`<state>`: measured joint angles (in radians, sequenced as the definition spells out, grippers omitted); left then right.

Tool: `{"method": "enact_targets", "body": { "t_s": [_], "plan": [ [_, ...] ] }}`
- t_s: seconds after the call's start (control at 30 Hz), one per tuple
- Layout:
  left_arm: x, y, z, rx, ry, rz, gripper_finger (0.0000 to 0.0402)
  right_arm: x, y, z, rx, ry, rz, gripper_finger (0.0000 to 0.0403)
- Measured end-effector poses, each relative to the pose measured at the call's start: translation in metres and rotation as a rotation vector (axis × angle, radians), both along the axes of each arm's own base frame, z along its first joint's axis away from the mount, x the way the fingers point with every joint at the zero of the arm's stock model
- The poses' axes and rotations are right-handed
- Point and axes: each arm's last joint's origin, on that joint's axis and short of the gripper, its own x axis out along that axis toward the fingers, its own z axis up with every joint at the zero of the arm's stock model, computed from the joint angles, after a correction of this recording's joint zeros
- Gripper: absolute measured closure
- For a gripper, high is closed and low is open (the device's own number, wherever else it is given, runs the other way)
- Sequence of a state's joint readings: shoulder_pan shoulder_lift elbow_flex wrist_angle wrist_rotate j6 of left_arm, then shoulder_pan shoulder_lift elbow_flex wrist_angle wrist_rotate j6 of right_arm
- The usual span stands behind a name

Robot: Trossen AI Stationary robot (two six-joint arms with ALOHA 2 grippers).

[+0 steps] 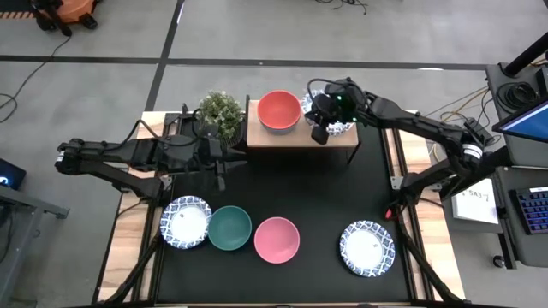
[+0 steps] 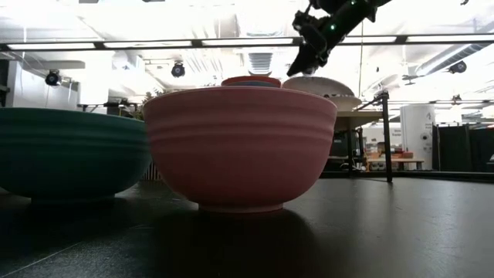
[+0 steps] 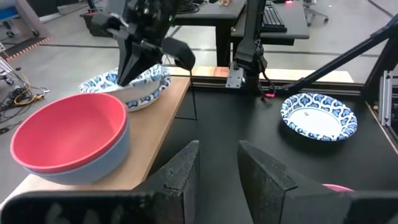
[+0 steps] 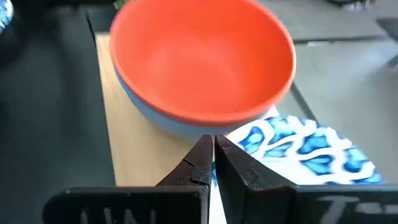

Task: Place and stack bowls onto a shelf
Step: Stack the top left white patterned bowl on top of the white patterned bowl, then stack the green bowl on top of the orange bowl

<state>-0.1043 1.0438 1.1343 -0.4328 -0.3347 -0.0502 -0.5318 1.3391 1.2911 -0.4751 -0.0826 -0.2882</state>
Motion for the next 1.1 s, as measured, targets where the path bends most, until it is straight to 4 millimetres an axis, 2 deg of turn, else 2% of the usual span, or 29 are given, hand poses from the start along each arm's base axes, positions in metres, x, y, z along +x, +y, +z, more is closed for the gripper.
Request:
{"method": "enact_targets", "body": {
  "t_s": [0.17,0.37,0.7,0.87,1.1],
  "plan": [
    [0.000,0.000,0.000,0.008,0.004,-0.003,0.0311,-0.001,-0.001,-0.003,0.014,0.023,-0.005,0.0394],
    [0.000,0.000,0.000,0.010,0.004,-0.004,0.0311,-0.005,0.001,0.004,-0.004,-0.003,-0.007,0.0394],
    [0.000,0.000,-0.001,0.011,0.006,-0.004,0.0311,0.005,-0.005,-0.015,0.035,0.062,-0.009,0.0394],
    [0.000,0.000,-0.001,0.011,0.008,-0.004,0.0311,0.002,-0.003,-0.004,0.015,0.026,-0.010,0.0394],
    [-0.002,0.000,-0.009,-0.039,0.075,0.018,0.0311,-0.016,0.011,0.018,0.031,-0.046,0.031,0.0394]
  ]
}}
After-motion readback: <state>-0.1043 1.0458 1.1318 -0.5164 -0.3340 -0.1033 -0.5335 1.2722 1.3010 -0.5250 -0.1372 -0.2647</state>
